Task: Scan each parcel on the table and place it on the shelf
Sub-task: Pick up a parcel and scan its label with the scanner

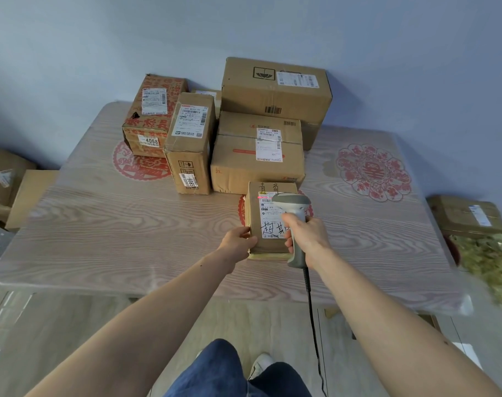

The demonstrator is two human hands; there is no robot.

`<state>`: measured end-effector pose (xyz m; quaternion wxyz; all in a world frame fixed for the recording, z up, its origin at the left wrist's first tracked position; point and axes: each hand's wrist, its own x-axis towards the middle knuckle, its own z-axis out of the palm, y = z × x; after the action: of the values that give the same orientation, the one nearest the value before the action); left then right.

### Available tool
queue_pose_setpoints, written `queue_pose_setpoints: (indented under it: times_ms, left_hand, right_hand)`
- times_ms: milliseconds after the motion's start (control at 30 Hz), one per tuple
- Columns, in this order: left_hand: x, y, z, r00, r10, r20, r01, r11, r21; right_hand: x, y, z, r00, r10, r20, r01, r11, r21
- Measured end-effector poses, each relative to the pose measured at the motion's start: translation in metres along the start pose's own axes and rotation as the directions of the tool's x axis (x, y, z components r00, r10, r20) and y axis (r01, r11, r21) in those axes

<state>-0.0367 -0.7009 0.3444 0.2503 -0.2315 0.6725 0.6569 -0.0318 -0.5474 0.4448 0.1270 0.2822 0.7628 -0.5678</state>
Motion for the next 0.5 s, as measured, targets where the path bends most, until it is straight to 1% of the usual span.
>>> queue_pose_setpoints:
  times_ms: [500]
  left_hand:
    - [-0.0037,0.0096,-0.0016,1.0,-0.031,-0.005,0.031,0.999,0.043]
  right_hand:
    - [0.005,0.0009,-0.0029,1.0,-0.007,-0.012,0.008,0.999,0.04]
